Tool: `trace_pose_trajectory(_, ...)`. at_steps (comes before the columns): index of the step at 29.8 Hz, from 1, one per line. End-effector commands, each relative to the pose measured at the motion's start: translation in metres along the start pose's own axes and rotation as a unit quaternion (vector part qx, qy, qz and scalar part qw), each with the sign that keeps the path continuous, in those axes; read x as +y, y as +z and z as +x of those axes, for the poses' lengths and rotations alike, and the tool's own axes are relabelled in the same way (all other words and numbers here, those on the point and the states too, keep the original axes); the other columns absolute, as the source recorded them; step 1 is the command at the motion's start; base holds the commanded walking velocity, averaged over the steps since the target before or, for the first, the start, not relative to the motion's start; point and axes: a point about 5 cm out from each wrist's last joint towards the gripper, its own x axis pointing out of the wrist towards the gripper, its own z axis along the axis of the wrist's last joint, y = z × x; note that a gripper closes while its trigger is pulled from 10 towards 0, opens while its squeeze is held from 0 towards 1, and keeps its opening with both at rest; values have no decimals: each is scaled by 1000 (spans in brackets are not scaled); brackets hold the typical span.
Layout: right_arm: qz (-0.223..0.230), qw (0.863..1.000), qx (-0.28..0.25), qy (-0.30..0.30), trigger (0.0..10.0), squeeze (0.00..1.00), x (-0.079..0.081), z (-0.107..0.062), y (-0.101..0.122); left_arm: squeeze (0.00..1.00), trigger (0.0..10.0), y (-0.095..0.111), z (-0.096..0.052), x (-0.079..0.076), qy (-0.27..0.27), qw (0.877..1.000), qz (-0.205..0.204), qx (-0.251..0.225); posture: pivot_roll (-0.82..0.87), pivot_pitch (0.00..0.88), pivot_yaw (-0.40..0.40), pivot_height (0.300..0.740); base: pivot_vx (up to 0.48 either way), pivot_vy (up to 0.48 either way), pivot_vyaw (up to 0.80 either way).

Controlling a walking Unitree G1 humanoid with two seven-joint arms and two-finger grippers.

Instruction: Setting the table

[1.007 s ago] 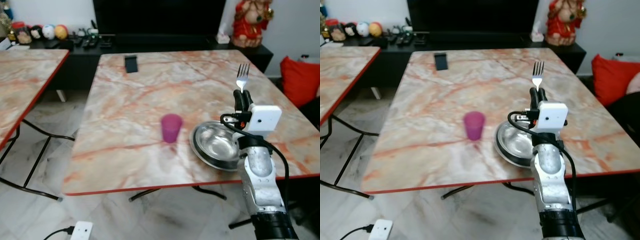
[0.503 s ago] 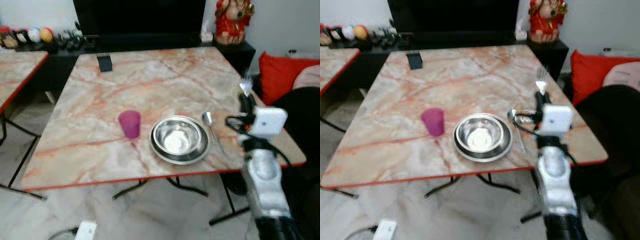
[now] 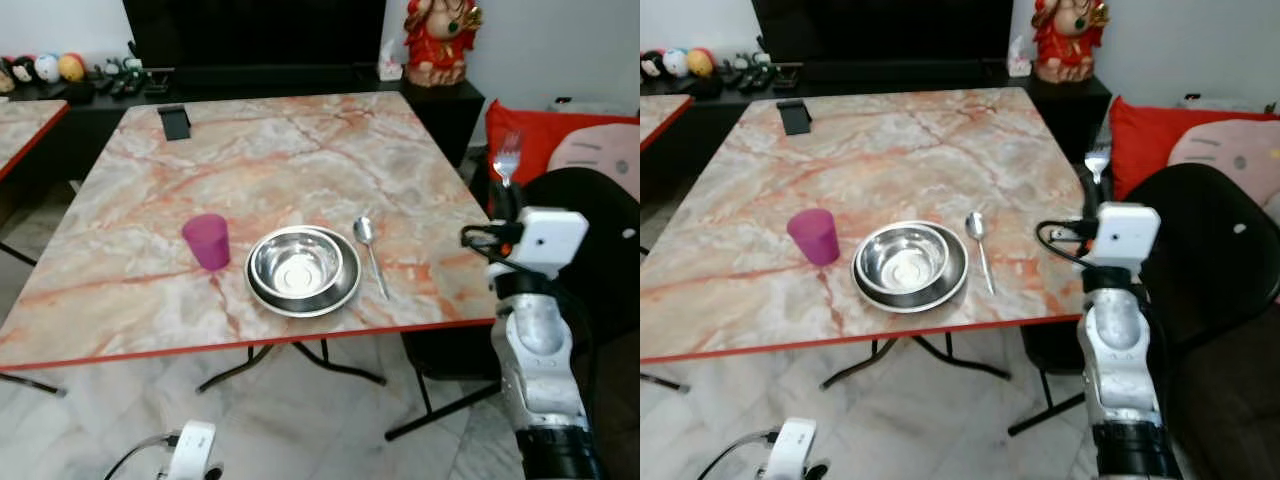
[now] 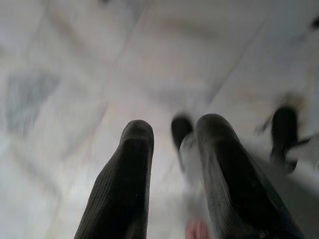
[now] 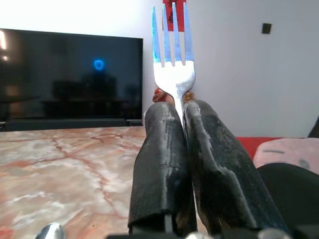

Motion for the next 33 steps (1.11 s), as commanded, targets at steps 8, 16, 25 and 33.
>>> trace_pose_trajectory(8, -3, 1000, -2, 12, 10000, 0, 7, 1, 2, 0, 10000, -4, -1, 6, 12, 1000, 1, 16, -4, 0, -9, 740, 0, 0, 582)
trace_pose_trajectory(16, 5, 1000, 3, 1, 10000, 0, 5, 1, 1, 0, 10000, -4, -1, 6, 12, 1000, 2, 17, -4, 0, -6, 740, 0, 0, 89)
trace_pose_trajectory(25, 7, 1000, 3, 0, 10000, 0, 6, 2, 1, 0, 10000, -5, -1, 6, 12, 1000, 7, 19, -7, 0, -4, 740, 0, 0, 0)
trace_pose_trajectory(33, 7, 1000, 4, 1, 10000, 0, 7, 2, 1, 0, 10000, -5, -1, 6, 11, 1000, 9, 19, -9, 0, -4, 740, 0, 0, 0)
